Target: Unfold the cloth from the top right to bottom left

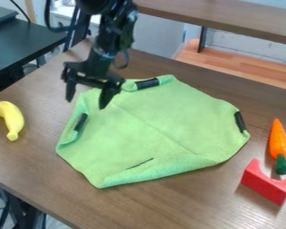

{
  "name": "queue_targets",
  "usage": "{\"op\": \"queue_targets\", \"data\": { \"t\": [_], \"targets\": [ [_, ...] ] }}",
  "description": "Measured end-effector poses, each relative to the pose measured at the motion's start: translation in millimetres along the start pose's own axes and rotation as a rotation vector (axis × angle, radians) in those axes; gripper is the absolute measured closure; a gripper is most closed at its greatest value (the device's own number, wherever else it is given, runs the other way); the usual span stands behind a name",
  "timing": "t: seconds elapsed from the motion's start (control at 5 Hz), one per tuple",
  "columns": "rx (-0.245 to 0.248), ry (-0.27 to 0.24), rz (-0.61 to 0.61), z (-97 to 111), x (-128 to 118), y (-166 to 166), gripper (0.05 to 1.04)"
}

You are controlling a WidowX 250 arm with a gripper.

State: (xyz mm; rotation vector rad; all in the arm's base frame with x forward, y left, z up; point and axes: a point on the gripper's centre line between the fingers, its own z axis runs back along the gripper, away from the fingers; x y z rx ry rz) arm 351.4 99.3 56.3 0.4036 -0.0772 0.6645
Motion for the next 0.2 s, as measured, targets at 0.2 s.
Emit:
{"op": "queue_targets", "data": {
  "t": [0.2],
  "targets": [
    [-0.158, 0.032, 0.014, 59.4, 4.3, -16.5, 0.082]
  ]
}}
